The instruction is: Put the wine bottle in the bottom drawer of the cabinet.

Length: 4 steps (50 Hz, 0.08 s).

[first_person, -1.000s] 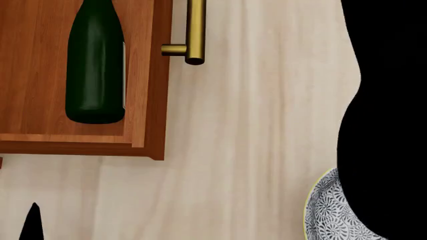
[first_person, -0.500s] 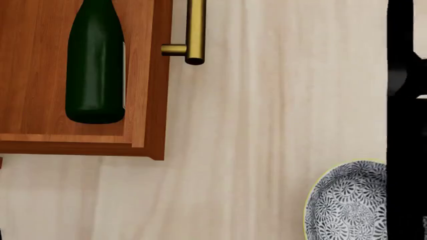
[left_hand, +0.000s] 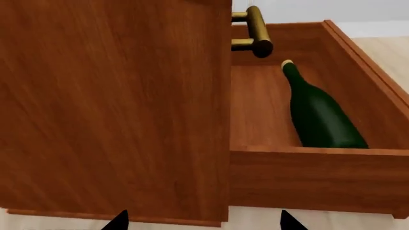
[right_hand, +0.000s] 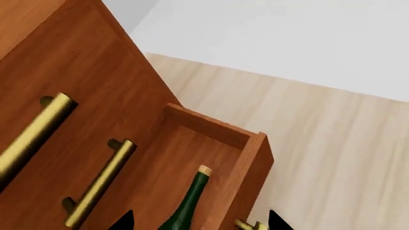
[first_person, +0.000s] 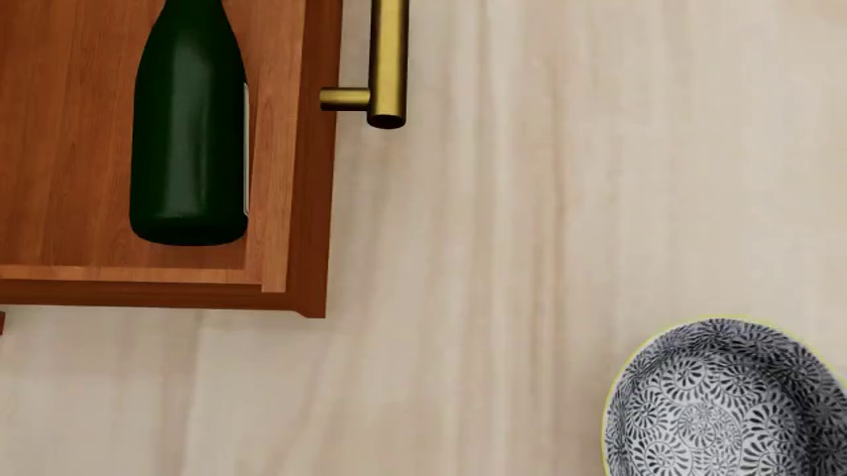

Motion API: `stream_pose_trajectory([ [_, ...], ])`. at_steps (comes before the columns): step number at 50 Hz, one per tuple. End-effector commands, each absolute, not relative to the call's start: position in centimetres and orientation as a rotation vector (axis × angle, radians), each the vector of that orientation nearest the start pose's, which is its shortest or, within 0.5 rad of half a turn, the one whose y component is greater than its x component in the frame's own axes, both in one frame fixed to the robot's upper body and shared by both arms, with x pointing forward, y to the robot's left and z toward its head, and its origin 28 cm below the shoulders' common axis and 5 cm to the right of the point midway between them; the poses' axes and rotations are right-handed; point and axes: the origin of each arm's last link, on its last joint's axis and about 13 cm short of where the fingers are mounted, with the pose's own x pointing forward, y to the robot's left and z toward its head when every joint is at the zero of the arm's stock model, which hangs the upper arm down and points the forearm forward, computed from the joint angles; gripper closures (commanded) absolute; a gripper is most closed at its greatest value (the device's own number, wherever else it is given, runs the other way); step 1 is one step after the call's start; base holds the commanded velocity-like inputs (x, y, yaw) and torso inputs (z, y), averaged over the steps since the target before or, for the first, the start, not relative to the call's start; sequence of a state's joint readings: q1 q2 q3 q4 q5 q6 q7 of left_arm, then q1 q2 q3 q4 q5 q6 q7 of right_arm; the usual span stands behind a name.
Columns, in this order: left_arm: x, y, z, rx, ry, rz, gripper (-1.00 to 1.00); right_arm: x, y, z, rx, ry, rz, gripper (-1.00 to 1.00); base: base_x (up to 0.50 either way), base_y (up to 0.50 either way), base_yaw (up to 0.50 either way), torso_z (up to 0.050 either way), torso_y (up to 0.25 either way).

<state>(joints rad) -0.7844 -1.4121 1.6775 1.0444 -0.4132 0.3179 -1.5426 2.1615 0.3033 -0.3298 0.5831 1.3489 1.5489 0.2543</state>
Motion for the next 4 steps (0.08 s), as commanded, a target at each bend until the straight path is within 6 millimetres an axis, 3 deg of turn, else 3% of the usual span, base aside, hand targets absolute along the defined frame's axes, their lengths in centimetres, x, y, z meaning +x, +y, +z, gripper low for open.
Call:
stream_pose_trajectory([
  [1,7.62,24.17,18.27,0.013,-0.297,0.124,-1.0,21.77,-12.64,49.95,-0.07,0.065,0.636,-1.0,0.0,0.0,0.0,0.0,0.0],
  [4,7.63,24.18,18.27,0.015,-0.294,0.126,-1.0,21.15,-13.04,49.38,-0.066,0.067,0.631,-1.0,0.0,0.0,0.0,0.0,0.0],
])
